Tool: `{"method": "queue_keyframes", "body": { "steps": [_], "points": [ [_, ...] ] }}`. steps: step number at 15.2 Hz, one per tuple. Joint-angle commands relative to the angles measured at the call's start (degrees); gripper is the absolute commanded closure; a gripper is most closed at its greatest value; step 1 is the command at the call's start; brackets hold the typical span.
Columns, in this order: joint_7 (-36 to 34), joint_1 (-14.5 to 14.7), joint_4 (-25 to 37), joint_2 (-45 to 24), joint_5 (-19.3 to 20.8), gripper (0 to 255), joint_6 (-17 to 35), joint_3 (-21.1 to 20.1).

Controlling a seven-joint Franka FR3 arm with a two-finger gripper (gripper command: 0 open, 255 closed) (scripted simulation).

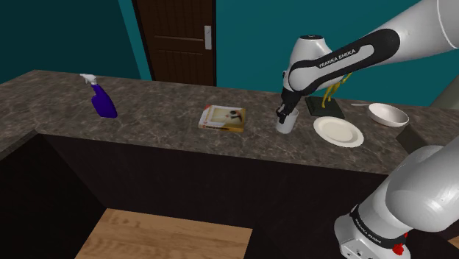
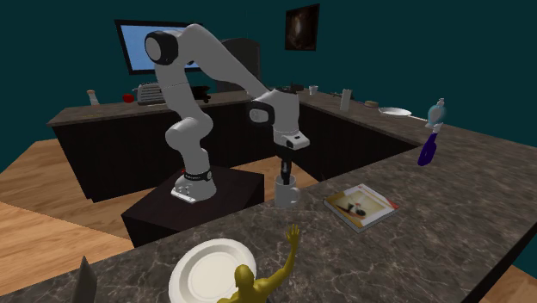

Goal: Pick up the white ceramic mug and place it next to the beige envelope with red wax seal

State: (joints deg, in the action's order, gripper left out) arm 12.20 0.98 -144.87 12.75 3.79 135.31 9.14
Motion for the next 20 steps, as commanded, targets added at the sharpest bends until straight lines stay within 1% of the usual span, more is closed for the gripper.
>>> {"method": "queue_keyframes", "body": {
  "steps": [1, 18, 19, 20],
  "points": [
    [-0.09, -0.02, 0.76, 1.10, 0.10, 255, -1.88, -0.10],
    [-0.31, -0.04, 8.85, 7.35, 0.29, 255, -16.20, -0.83],
    [-0.31, -0.04, 8.93, 7.40, 0.29, 255, -16.32, -0.84],
    [0.72, -0.64, 7.73, 8.79, 0.73, 255, -16.46, -0.10]
  ]
}}
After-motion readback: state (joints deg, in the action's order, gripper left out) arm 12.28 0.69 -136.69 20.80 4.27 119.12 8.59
